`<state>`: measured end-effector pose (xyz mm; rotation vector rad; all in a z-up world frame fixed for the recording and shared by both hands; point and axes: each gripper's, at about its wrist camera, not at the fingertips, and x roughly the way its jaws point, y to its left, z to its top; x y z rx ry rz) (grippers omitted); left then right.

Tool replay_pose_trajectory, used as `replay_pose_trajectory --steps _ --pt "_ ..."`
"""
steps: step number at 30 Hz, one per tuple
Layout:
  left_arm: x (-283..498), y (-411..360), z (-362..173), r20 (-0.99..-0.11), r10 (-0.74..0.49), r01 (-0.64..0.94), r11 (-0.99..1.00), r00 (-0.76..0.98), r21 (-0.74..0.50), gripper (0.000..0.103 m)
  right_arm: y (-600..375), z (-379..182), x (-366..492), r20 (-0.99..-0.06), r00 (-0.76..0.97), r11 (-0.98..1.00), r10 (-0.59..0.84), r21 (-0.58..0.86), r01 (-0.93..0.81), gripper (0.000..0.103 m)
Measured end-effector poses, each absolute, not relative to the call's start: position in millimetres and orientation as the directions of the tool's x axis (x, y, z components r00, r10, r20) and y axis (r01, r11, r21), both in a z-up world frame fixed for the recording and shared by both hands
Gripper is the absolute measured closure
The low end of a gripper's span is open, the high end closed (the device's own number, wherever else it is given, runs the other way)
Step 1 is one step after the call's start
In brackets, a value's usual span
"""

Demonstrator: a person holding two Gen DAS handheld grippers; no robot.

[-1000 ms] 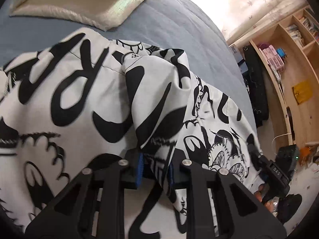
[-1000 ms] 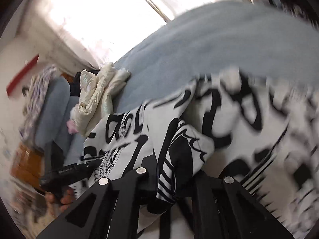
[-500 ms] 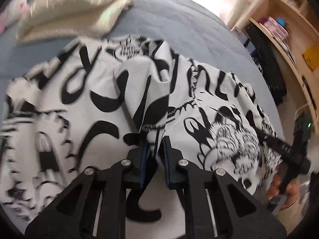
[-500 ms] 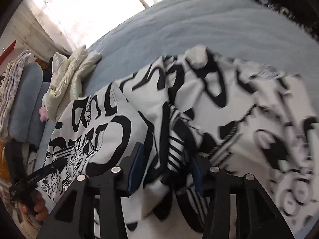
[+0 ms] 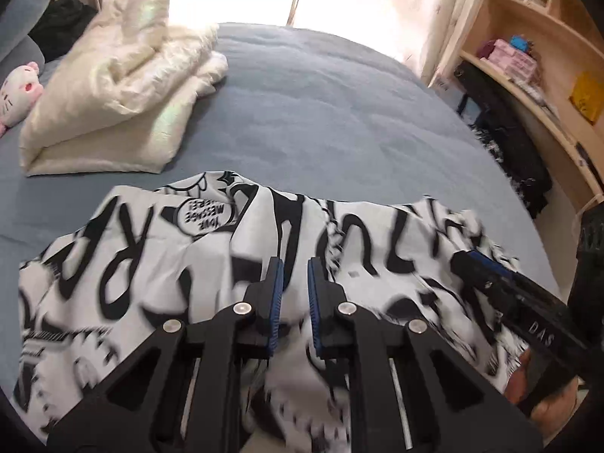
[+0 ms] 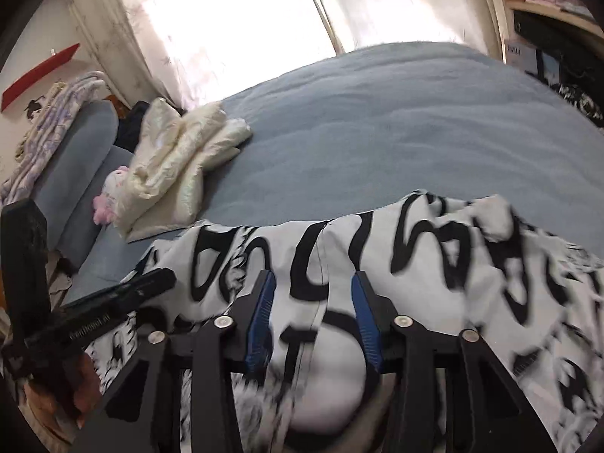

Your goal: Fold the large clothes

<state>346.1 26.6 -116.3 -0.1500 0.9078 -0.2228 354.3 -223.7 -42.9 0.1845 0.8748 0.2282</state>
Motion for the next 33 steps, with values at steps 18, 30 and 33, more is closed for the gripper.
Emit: replay_pose_trajectory --steps 18,30,33 --pt "341 43 -142 -0.782 -0.27 0.068 0.957 0.562 -0.282 0.102 -265 -44 332 -0.74 0.593 0.933 0.319 0.356 -0.057 0.074" --pt "256 3 -174 -0.82 -0.265 0.114 0.964 0.507 -0.241 0.101 -219 -82 238 -0.78 0.53 0.941 0.332 0.311 -0.132 0.074" --pt "246 12 -177 -0.81 -0.272 0.103 0.961 0.519 -0.257 0.101 -222 -86 223 -0.78 0.54 0.948 0.316 0.282 -0.148 0.074"
